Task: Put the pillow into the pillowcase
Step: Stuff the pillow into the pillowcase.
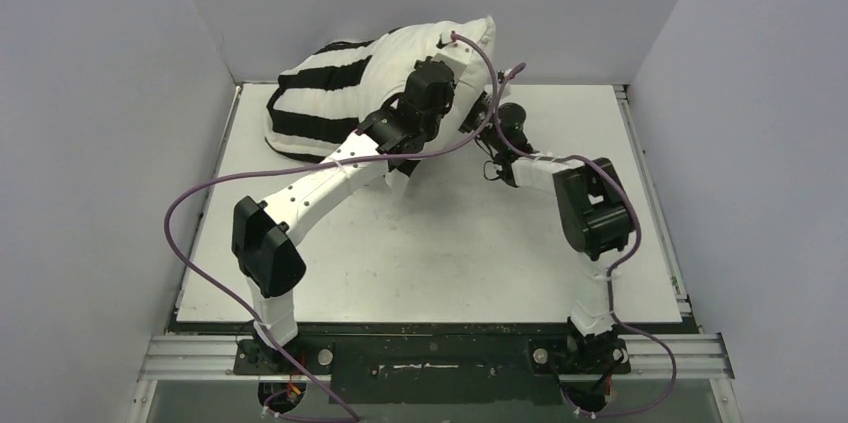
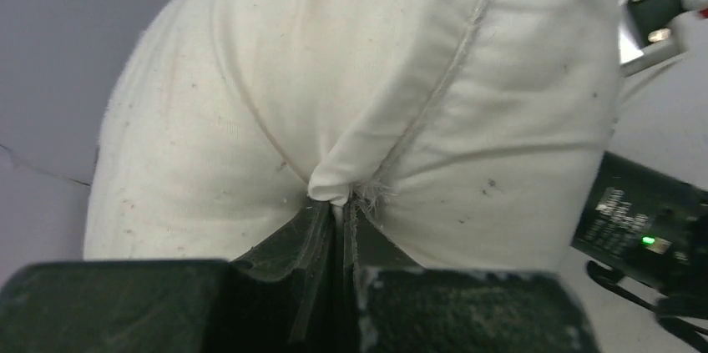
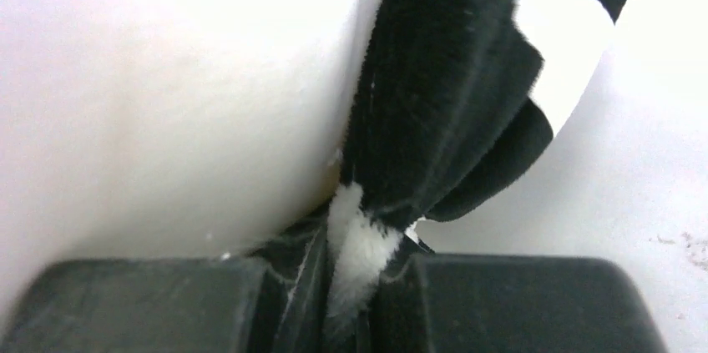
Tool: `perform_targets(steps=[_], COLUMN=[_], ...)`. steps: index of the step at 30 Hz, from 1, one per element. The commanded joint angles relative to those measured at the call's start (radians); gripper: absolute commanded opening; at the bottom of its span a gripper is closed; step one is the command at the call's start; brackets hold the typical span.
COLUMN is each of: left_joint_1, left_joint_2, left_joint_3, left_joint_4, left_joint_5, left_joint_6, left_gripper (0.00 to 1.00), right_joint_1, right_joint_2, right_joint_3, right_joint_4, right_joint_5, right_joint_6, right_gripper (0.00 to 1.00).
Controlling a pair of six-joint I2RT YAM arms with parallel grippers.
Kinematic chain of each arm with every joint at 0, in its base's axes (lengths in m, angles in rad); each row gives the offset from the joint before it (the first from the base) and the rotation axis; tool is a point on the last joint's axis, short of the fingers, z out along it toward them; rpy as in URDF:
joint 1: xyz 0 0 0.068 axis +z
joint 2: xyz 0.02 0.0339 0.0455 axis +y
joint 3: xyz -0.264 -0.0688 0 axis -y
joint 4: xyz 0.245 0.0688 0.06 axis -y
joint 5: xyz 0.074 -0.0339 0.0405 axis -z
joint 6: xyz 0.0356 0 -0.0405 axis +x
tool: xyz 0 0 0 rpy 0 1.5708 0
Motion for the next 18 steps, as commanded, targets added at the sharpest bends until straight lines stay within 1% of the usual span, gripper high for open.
perform_targets(steps=[1, 7, 10, 14, 18], left_joint_1=[0.112, 0.151, 0.172, 0.179, 0.174], left_joint_2=[-0.025, 0.009, 0.028, 0.069, 0.097], left_joint_3=[-0.103, -0.151, -0.152, -0.114, -0.050], left_joint_4=[0.078, 0.111, 0.121, 0.107, 0.090], left_joint_5=[-0.030, -0.029, -0.027, -0.047, -0.047], left_joint_6=[-0.089, -0.130, -0.146, -0.130, -0.137], left_gripper=[0.00, 0.00, 0.00, 0.00, 0.00], right_joint_1=[-0.051, -0.090, -0.127, -0.175, -0.195], right_joint_2=[-0.281, -0.465, -0.553, -0.617, -0.582], right_joint_3=[0.002, -0.045, -0.107, -0.160, -0.100], right_joint_4=[0.088, -0.009, -0.028, 0.043, 0.210], right_joint_5=[-0.088, -0.119, -0.108, -0.136, -0.237], right_joint_6=[-0.064, -0.094, -0.104, -0.070, 0.031], right_gripper=[0.00, 0.00, 0.00, 0.00, 0.00])
